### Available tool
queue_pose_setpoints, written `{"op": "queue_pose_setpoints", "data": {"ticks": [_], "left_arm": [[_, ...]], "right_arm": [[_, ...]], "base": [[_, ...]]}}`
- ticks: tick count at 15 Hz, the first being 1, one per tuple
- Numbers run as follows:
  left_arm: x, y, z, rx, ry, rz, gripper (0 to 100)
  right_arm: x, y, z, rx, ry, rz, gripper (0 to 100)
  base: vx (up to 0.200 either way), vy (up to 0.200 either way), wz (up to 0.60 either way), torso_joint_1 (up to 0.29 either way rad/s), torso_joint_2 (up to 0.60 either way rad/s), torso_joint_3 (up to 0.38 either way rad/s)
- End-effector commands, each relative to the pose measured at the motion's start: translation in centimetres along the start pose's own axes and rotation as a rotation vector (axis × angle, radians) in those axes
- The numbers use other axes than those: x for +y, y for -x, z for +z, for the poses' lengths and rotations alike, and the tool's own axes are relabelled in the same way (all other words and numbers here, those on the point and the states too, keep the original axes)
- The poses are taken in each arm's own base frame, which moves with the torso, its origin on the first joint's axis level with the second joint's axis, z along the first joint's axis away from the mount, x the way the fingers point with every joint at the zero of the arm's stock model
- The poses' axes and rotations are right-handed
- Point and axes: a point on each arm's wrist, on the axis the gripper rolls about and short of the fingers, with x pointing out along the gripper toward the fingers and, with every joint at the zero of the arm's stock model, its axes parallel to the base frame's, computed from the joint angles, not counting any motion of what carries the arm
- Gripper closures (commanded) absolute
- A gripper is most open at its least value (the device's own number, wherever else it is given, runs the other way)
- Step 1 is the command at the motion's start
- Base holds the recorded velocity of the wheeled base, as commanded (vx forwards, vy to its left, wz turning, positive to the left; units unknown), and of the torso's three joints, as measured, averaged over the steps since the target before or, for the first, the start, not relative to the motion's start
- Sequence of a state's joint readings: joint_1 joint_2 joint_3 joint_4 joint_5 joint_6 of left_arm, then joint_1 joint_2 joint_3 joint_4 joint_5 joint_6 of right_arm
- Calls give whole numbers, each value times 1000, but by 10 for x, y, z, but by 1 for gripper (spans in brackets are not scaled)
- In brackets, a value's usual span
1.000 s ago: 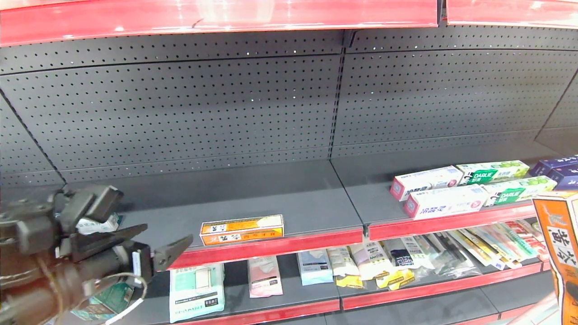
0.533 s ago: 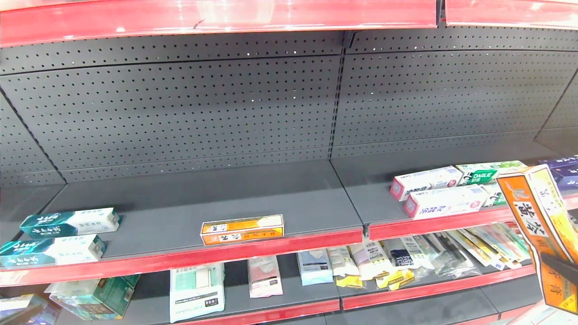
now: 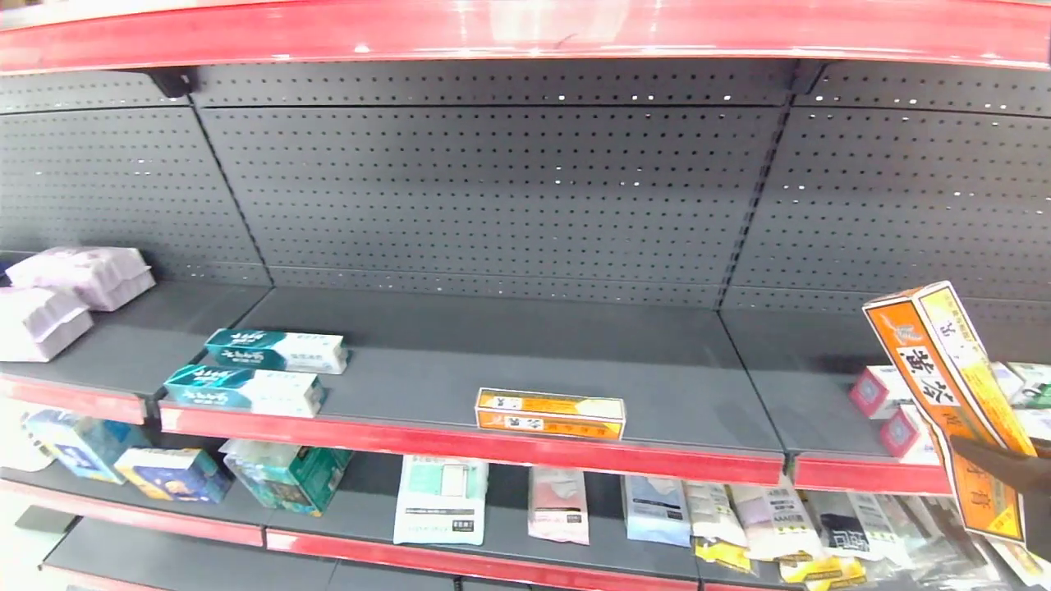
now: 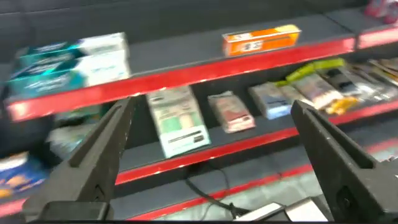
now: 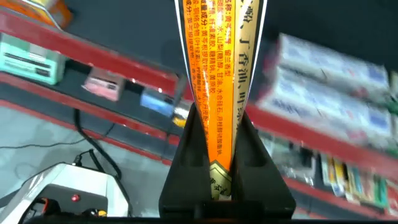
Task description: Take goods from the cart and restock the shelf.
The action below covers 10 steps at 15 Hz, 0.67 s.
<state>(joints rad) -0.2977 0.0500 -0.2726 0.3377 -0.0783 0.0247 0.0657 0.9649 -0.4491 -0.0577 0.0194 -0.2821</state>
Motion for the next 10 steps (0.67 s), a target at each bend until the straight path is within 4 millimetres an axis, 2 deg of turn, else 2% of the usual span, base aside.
{"op": "queue_pose_setpoints", "data": {"ticks": [1, 6, 8, 9, 10], "left_arm": [[0, 1, -9, -21, -3, 2, 0], [0, -1, -12, -9, -1, 10, 0], [0, -8, -21, -9, 1, 10, 0], [0, -8, -21, -9, 1, 10, 0], [1, -17, -28, -63, -2, 0, 0]], "right_arm": [[0, -7, 6, 12, 7, 20, 100], [3, -23, 20, 28, 38, 67, 100], [3, -38, 23, 60, 98, 81, 100], [3, -38, 23, 60, 98, 81, 100], [3, -62, 27, 77, 145, 83, 100]], "base": [[0, 0, 600, 2, 2, 2], [0, 0, 600, 0, 0, 2], [0, 0, 0, 0, 0, 0], [0, 0, 0, 0, 0, 0], [0, 0, 0, 0, 0, 0]]}}
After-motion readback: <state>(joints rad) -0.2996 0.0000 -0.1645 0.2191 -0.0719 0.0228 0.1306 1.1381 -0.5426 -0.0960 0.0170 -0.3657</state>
